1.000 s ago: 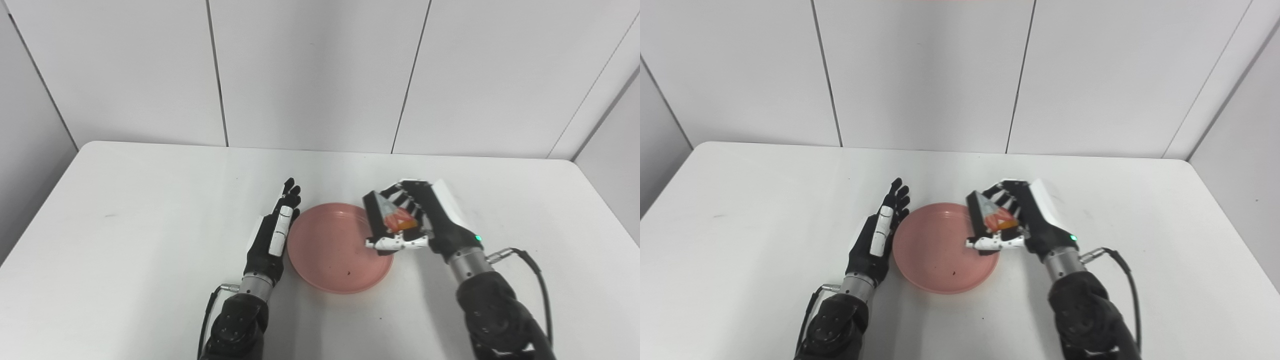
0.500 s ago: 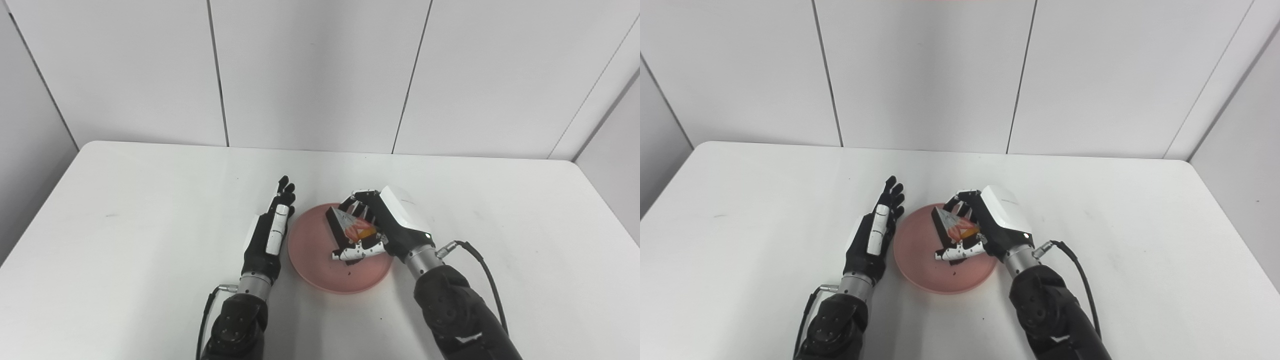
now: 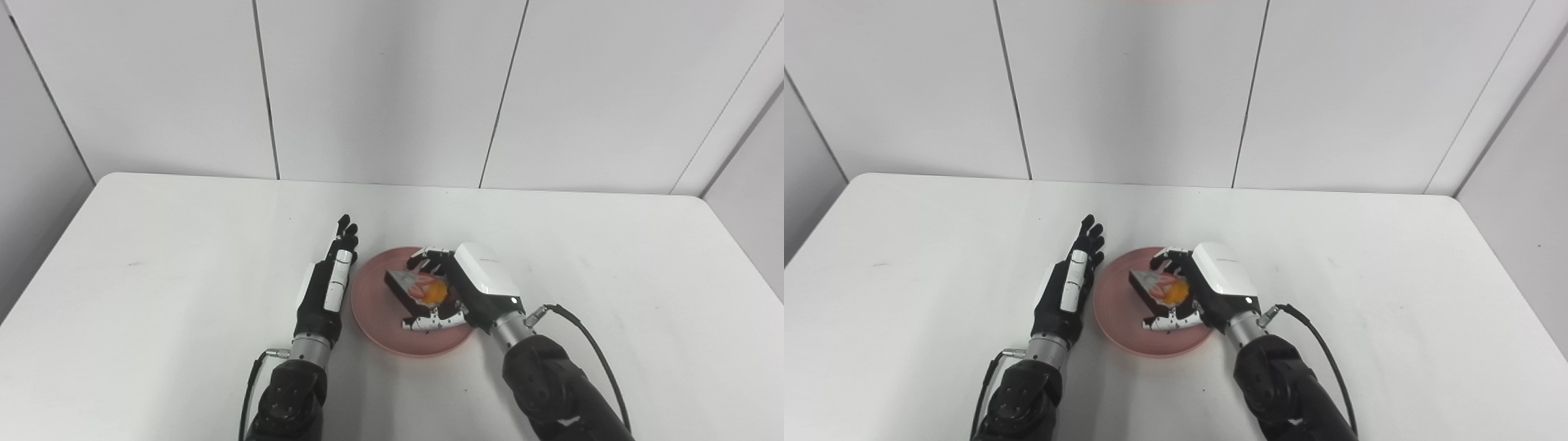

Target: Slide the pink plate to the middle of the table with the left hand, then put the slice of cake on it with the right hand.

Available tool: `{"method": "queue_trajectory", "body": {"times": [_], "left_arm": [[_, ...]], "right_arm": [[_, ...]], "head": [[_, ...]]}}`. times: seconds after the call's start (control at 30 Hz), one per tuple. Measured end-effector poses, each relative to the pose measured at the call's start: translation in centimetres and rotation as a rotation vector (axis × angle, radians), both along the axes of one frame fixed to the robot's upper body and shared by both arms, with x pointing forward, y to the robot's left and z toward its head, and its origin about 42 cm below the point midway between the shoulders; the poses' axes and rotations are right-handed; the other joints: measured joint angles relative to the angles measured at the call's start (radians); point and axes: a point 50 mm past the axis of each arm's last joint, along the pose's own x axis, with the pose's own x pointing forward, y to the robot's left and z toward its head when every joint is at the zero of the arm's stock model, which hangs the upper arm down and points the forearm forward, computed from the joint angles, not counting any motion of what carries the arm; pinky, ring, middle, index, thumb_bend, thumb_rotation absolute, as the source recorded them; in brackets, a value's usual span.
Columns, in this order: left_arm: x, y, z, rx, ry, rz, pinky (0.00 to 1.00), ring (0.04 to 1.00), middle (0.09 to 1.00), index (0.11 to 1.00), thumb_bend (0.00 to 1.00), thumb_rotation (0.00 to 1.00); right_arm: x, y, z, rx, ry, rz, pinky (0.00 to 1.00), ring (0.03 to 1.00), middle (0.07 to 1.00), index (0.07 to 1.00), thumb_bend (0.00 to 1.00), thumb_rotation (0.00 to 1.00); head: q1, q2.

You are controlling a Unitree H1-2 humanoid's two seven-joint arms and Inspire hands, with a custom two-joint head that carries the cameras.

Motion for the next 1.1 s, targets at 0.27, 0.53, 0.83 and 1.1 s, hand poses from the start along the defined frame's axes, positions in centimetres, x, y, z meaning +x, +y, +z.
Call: {"method": "queue_trajectory", "body": {"times": [0.27,0.53,0.83,1.1], "left_arm": [[-0.1,0.1,0.0,0.002,-0.004,0.000,1.00,1.000,1.000,1.000,0.74,1.00],[-0.3,0.4,0.0,0.007,-0.008,-0.009,1.00,1.000,1.000,1.000,0.72,1.00],[-0.3,1.3,0.0,0.034,-0.018,-0.037,1.00,1.000,1.000,1.000,0.71,1.00],[-0.2,1.9,0.1,-0.004,-0.016,-0.038,1.00,1.000,1.000,1.000,0.70,1.00]], "right_arm": [[-0.7,-1.4,0.2,0.183,-0.077,0.017,1.00,1.000,1.000,1.000,0.78,0.90],[-1.1,-3.7,-0.5,0.376,-0.104,-0.026,0.95,1.000,1.000,1.000,0.72,0.89],[-1.8,-5.5,-2.6,0.614,-0.049,-0.108,1.00,1.000,1.000,1.000,0.62,0.93],[-2.1,-3.5,-2.7,0.914,0.128,-0.116,1.00,1.000,1.000,1.000,0.67,0.95]], "head": [[0.003,0.006],[0.000,0.015],[-0.006,0.018],[-0.006,0.015]]}}
